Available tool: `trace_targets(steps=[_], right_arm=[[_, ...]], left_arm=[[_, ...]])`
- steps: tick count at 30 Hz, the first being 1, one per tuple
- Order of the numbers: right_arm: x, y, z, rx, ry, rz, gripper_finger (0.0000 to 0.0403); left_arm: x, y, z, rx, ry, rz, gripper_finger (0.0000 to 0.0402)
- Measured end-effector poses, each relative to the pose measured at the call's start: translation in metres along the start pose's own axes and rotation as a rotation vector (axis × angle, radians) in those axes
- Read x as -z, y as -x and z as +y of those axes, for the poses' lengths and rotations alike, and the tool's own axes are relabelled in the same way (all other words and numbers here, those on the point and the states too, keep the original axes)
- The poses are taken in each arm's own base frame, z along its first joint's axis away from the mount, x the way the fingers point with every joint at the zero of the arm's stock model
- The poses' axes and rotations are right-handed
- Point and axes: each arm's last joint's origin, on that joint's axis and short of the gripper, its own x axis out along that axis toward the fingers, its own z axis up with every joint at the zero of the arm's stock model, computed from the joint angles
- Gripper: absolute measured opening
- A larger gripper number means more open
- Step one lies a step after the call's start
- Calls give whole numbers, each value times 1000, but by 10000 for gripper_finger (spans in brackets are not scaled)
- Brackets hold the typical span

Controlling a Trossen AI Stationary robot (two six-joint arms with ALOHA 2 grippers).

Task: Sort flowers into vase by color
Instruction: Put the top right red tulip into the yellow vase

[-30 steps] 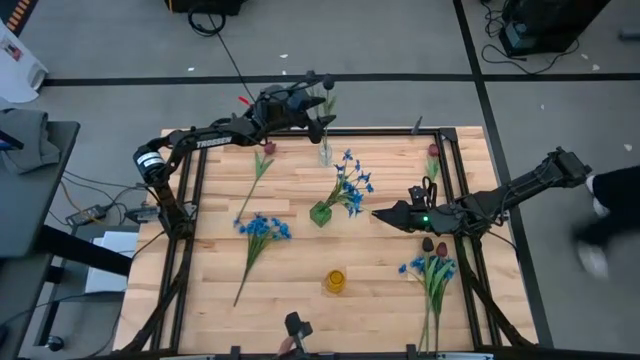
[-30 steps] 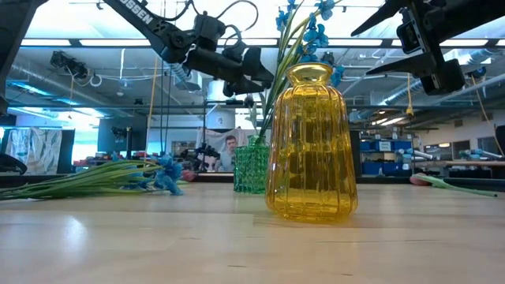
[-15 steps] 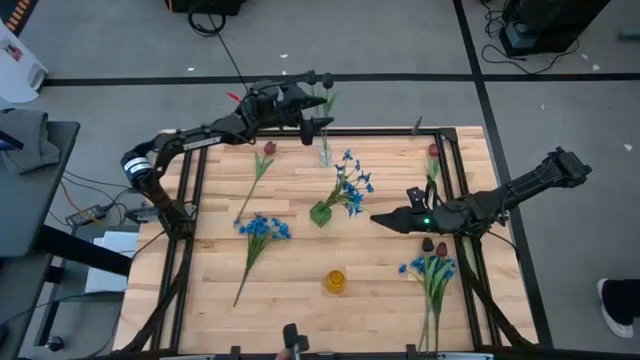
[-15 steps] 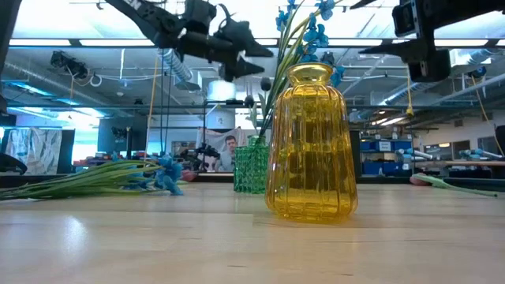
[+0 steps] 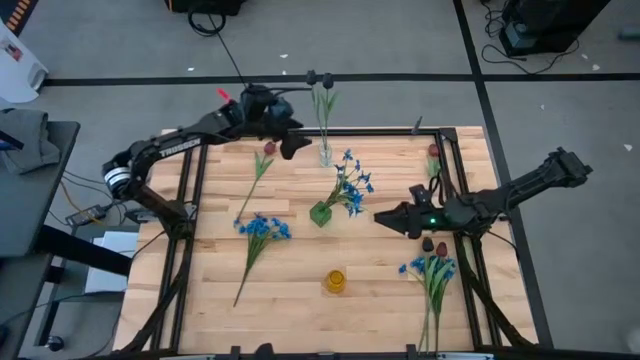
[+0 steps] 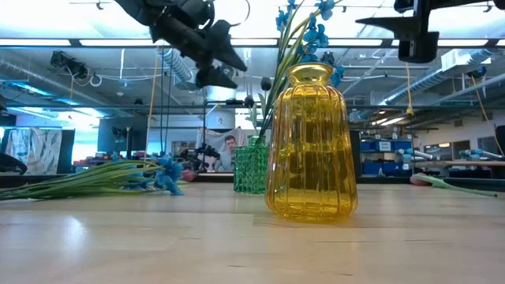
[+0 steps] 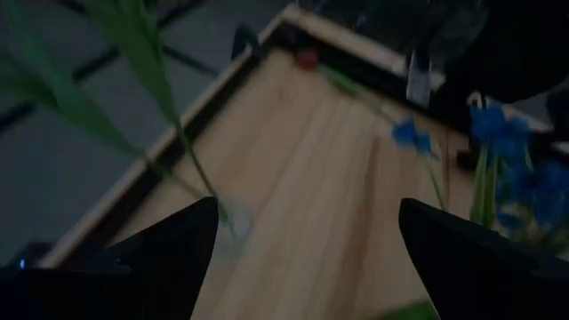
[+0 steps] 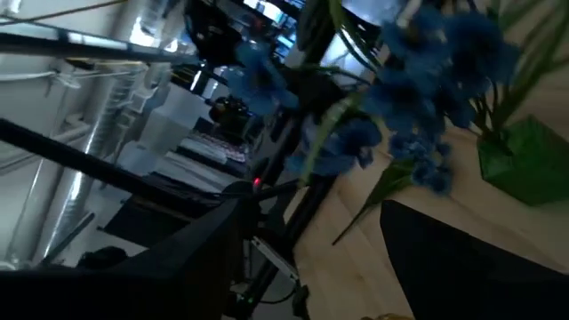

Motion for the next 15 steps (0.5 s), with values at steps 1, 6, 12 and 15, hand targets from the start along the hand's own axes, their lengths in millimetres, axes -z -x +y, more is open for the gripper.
trace_targets(steps=[1, 6, 12, 15], right_arm=[[-2, 2, 2, 0, 25, -3, 274], [-26, 14, 26, 46, 201, -2, 255], [-62, 44, 56, 267, 334, 83, 240], [-79, 59, 68, 410, 353, 87, 238]], left_arm=[[2, 2, -1, -2, 9, 26, 355], [13, 9, -4, -6, 24, 139, 355], [24, 10, -7, -51, 40, 250, 355], [33, 12, -7, -168, 63, 332, 355]])
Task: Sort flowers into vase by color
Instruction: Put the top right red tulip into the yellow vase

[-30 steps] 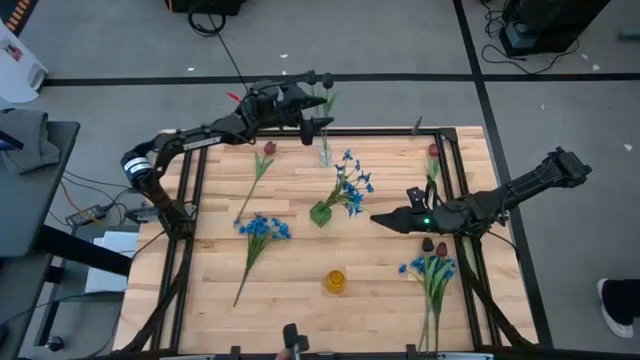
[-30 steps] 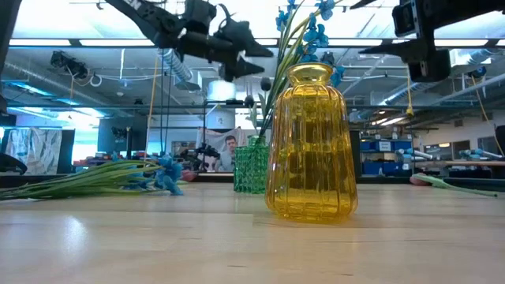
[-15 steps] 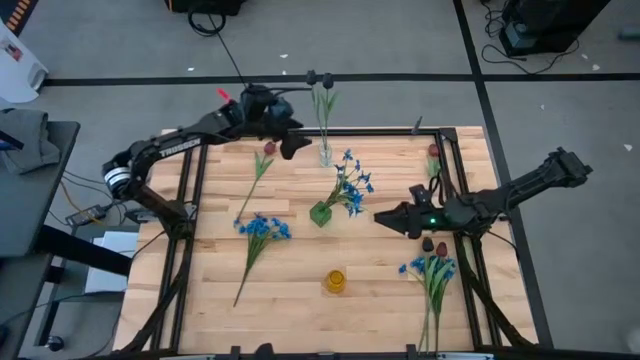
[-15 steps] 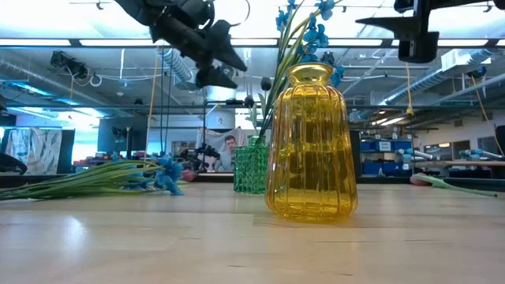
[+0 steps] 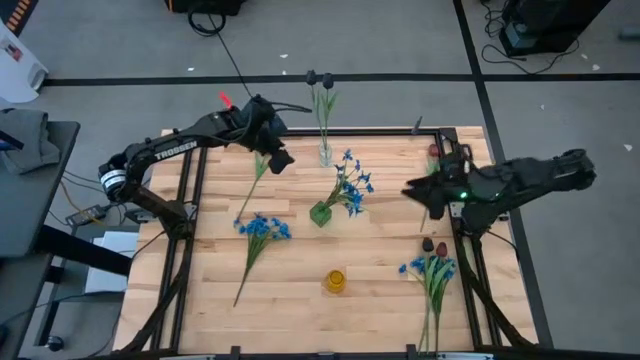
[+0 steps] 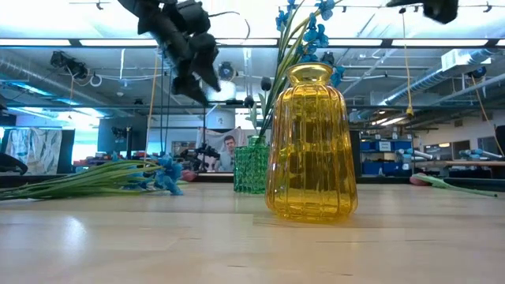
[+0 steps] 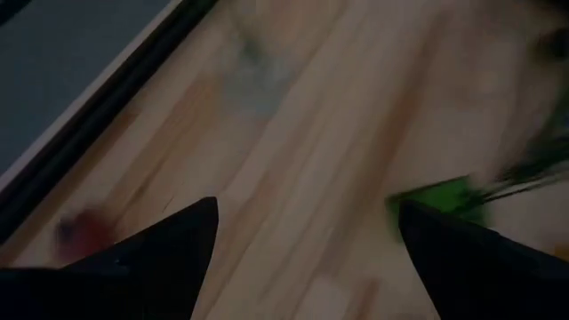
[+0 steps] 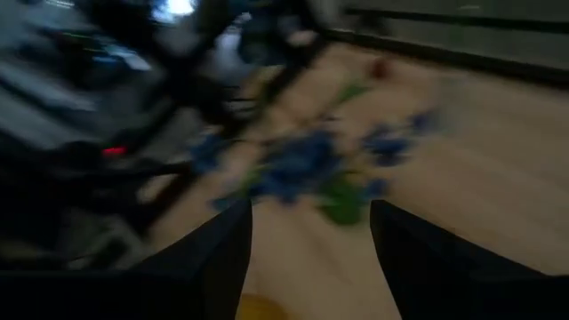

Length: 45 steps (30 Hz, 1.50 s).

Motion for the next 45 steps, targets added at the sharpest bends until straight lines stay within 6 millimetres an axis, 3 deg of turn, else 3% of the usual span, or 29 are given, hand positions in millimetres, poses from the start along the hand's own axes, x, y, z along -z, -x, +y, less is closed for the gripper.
trace_targets(steps=[5, 10, 20, 29, 33, 39, 45], right_arm=[[-17, 17, -11, 292, -34, 39, 237], [-14, 15, -28, 614, -181, 167, 237], [4, -33, -50, 873, -337, 443, 237], [29, -56, -98, 1134, -447, 529, 237], [33, -60, -119, 1161, -501, 513, 237], [35, -71, -151, 1047, -596, 426, 237], [33, -71, -178, 1029, -636, 414, 237]], left_arm=[[12, 1, 4, -143, 86, 108, 355], [16, 1, 4, -169, 151, 149, 355], [39, -16, -21, -141, 147, 242, 355], [55, -25, -39, -121, 136, 293, 355], [56, -25, -44, -116, 140, 295, 355], [57, -25, -48, -109, 129, 297, 355], [57, -25, -48, -107, 148, 298, 355]])
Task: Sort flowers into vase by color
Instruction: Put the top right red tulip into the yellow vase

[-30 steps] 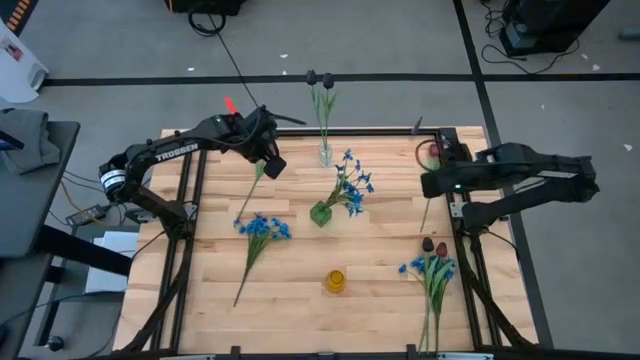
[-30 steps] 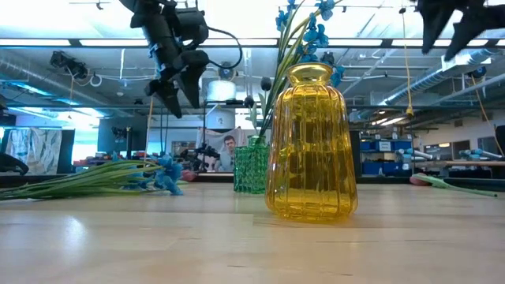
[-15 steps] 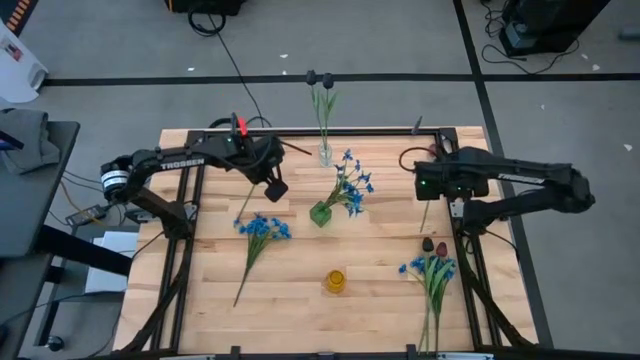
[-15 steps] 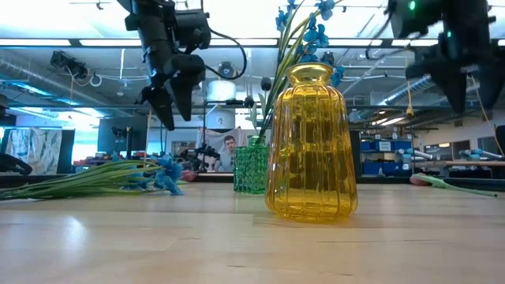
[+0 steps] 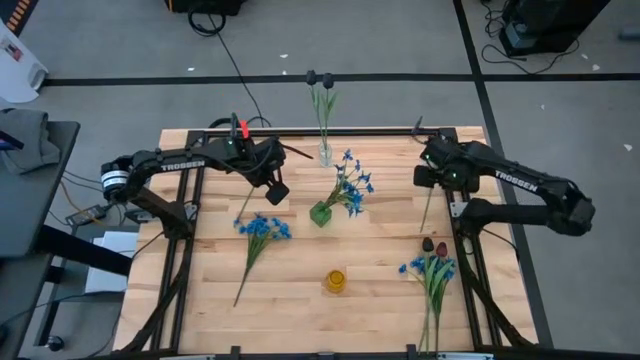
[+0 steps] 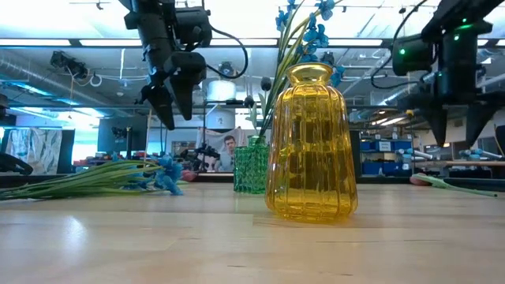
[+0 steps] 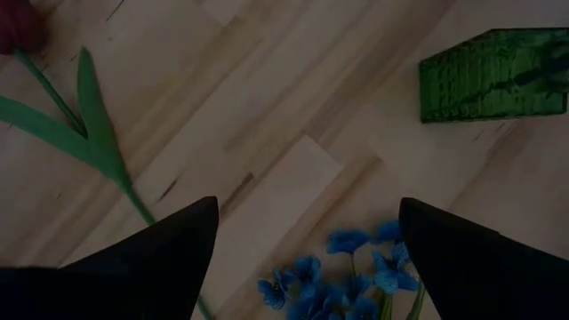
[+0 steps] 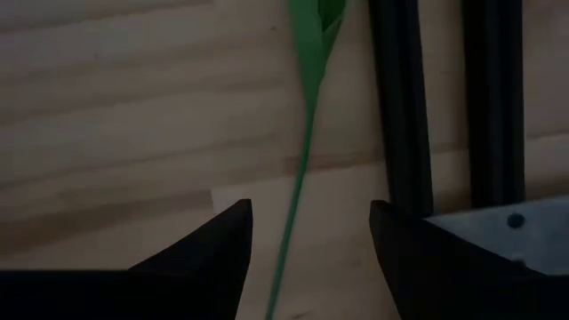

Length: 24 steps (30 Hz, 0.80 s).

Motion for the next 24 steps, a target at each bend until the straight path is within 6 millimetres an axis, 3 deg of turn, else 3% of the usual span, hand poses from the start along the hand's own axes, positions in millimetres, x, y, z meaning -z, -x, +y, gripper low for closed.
trace_targets(steps=[11, 24], right_arm=[[-32, -14, -7, -98, -55, 2, 234], [-47, -48, 2, -12, 38, 158, 214]], left_arm=[[0, 0, 0, 8, 1, 4, 355], [0, 0, 0, 10, 4, 7, 355]])
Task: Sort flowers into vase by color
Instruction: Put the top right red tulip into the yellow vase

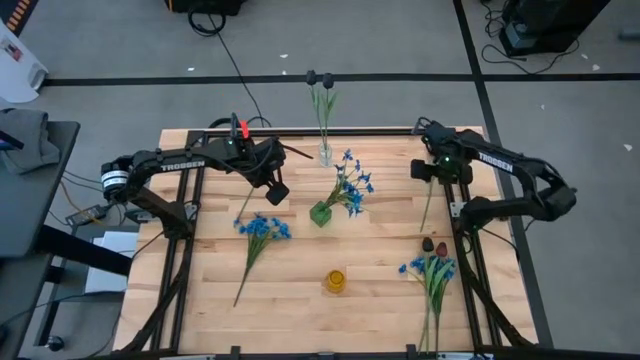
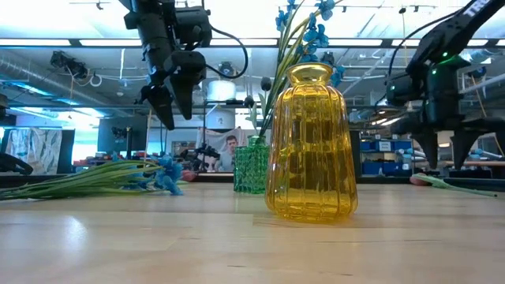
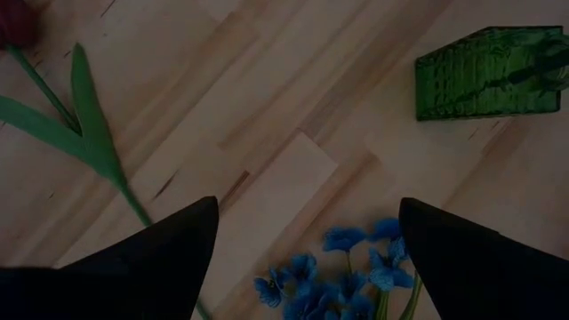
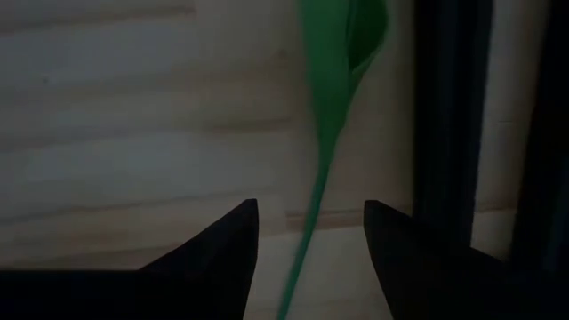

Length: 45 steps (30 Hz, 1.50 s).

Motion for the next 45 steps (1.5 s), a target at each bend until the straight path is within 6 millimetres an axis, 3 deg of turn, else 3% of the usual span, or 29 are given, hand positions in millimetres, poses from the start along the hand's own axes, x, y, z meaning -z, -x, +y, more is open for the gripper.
trace_targets(steps=[11, 19, 25, 39, 45], right_arm=[[0, -32, -5, -2, -2, 95, 212], [1, -35, -6, -26, -16, 49, 203], [-1, -35, -5, -40, -17, 26, 161], [-2, -35, -4, -32, 5, 4, 12], [-2, -35, -4, -47, 7, 17, 16]], left_arm=[[2, 0, 0, -5, 22, 21, 355], [2, 0, 1, -5, 22, 21, 355], [2, 0, 1, -6, 22, 21, 355], [2, 0, 1, -6, 18, 22, 355], [2, 0, 1, -6, 18, 22, 355]])
